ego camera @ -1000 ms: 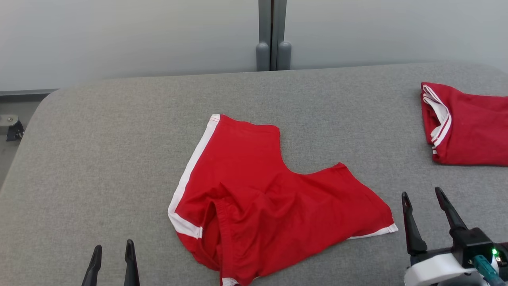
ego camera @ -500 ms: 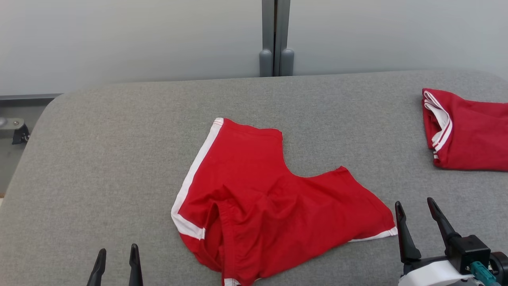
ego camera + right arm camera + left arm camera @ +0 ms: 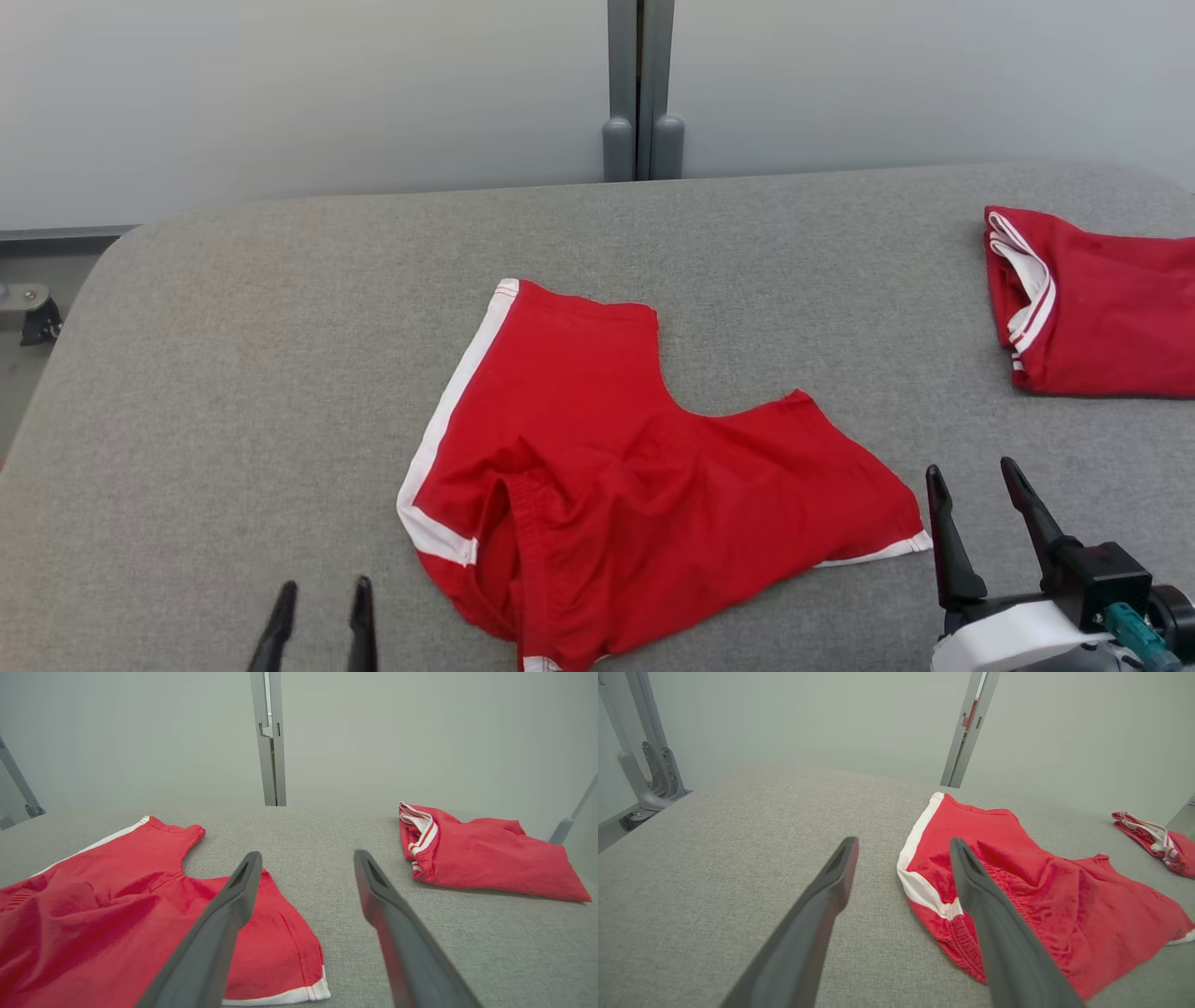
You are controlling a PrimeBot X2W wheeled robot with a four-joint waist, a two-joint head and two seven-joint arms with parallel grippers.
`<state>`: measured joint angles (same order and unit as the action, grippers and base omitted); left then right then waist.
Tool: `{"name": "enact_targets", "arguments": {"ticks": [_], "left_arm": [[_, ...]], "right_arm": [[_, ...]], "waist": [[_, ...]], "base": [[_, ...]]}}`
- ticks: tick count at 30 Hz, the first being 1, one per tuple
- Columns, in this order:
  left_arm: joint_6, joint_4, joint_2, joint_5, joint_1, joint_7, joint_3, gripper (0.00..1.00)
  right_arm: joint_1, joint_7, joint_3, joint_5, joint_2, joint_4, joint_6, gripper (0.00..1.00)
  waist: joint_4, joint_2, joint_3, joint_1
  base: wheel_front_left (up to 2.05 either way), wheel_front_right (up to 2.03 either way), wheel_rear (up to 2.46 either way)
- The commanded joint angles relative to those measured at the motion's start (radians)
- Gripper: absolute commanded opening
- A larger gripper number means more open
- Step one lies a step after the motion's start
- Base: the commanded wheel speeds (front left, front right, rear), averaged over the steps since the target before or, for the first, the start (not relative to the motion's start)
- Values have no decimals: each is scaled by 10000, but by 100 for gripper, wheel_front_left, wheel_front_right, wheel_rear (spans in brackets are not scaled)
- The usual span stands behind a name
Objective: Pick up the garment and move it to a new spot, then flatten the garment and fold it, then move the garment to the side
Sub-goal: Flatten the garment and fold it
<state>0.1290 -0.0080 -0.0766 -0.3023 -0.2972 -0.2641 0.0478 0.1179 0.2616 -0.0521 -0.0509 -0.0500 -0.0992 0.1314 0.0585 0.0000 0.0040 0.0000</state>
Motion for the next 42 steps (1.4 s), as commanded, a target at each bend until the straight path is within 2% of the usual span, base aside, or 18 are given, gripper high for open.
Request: {"name": "enact_targets", "arguments": {"ticks": [1,4,7,12,22,40,41,42], "left_arm": [[35,59,-296,-193,-196,3,475,100],[22,353,-1075,-653,-207,103,1613,100],[22,529,-1750,-1089,68,850,2732,100],[23,496,-2254,-2104,552,1689,3915,100],[23,1517,-2581,-2765,1867,1531,5261,100],[23,2690,-2870,-3630,2944,1165,6495,100],[22,2735,-2879,-3672,3015,1112,6574,95],[22,2759,-2877,-3761,3070,1100,6662,84]], "right_arm": [[-127,45,-31,91,-8,-181,-17,100],[-404,-56,-133,670,-36,-1059,-17,100],[-867,-1006,-123,1131,-290,-1926,-18,100],[-1611,-2329,185,1504,-726,-2968,-18,100],[-2323,-2756,510,1319,-726,-3935,-18,100],[-2647,-2772,999,823,-751,-4412,-18,100],[-2666,-2791,1025,791,-759,-4432,-18,100],[-2686,-2829,1082,775,-755,-4460,-18,100]], "waist": [[-34,0,14,0],[-58,0,50,0],[-82,0,136,0],[-118,0,434,0],[-4,0,998,0],[-319,0,1429,0],[-330,0,1455,0],[-342,0,1474,0]], "base": [[0,0,0],[0,0,0],[0,0,0],[0,0,0],[0,0,0],[0,0,0],[0,0,0],[0,0,0]]}}
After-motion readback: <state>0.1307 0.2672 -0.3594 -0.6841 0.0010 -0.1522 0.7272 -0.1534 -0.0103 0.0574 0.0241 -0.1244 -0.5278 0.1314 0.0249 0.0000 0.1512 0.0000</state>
